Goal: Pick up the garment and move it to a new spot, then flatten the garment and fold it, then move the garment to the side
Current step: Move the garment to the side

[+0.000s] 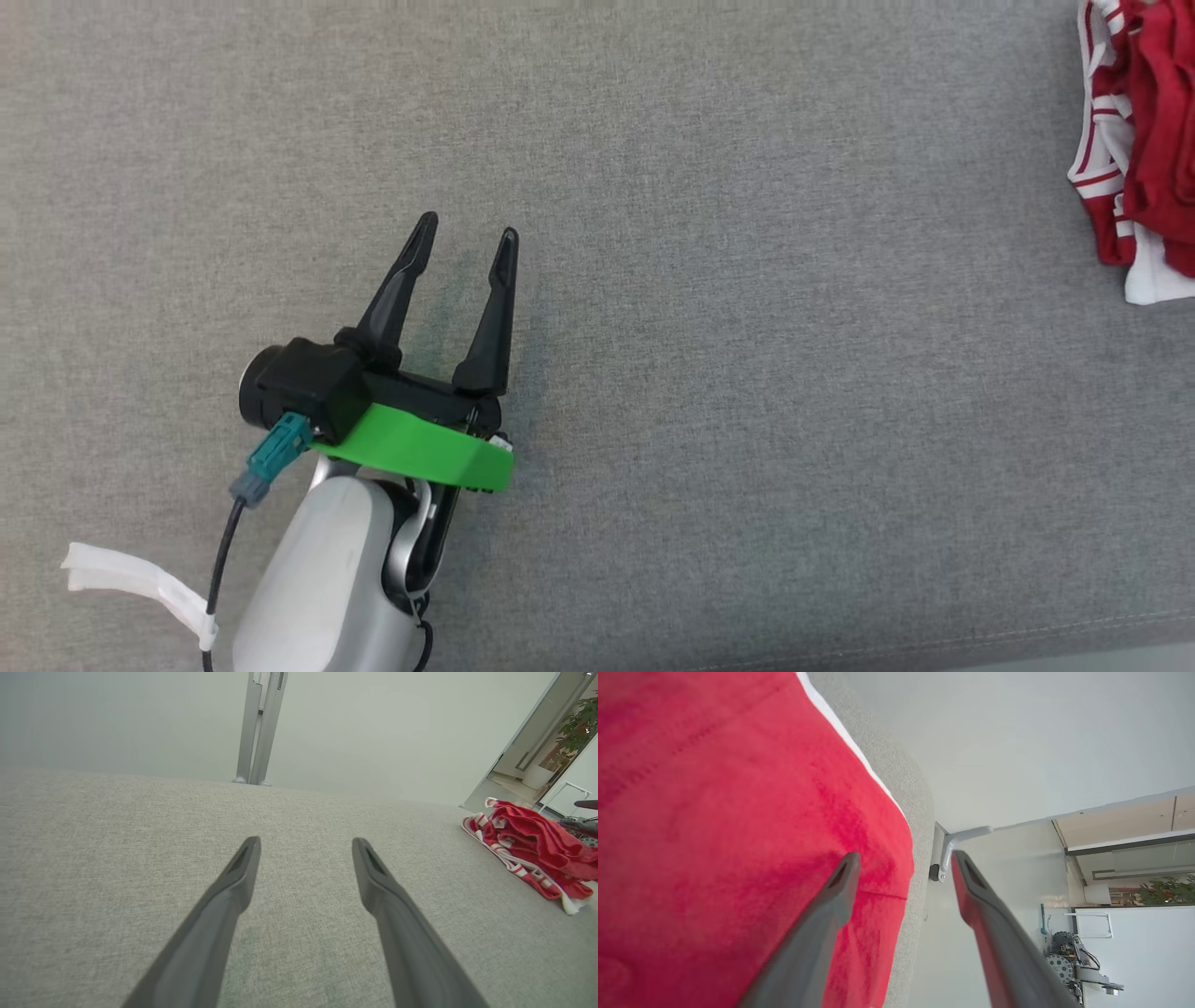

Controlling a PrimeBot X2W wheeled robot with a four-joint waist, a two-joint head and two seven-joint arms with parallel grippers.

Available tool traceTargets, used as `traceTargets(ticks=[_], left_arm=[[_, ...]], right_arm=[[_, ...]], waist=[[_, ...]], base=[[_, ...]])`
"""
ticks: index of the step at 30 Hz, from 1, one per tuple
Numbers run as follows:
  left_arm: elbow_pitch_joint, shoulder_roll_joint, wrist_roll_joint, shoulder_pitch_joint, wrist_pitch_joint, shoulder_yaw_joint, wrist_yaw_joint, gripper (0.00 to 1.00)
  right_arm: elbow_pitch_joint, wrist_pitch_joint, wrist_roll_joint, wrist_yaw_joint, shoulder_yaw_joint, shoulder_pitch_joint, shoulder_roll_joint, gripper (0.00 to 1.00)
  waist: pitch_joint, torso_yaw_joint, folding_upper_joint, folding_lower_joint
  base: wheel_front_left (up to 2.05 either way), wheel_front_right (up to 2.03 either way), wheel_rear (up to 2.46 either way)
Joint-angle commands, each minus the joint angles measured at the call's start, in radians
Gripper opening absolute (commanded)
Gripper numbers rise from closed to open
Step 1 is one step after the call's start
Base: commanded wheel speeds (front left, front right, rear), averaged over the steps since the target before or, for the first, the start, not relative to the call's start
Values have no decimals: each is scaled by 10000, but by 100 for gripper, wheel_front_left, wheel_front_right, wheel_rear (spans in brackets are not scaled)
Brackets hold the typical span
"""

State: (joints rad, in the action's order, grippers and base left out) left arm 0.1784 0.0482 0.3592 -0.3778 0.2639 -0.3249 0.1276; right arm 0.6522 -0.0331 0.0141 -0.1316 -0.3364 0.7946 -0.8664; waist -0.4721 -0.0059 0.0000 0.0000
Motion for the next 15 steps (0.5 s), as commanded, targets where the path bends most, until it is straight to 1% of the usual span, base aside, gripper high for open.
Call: traceTargets(ticks=[1,6,11,15], left_arm=[[14,48,16,160,-1,83,15,100],[43,47,64,500,-1,347,-52,100],[19,47,60,952,-1,765,-157,100],[-72,45,-1,1367,-3,1017,-286,100]], right_arm=[[-33,125,26,19,215,-178,275,100],[-226,850,106,19,918,-528,1417,100],[-591,1861,716,19,2039,-1064,3090,100],[-1044,2525,1202,18,2633,-1755,4303,100]], waist=[[392,-28,0,0],[1259,-51,0,0],[2243,-10,0,0],[2954,112,0,0]], base=[[0,0,0],[0,0,0],[0,0,0],[0,0,0]])
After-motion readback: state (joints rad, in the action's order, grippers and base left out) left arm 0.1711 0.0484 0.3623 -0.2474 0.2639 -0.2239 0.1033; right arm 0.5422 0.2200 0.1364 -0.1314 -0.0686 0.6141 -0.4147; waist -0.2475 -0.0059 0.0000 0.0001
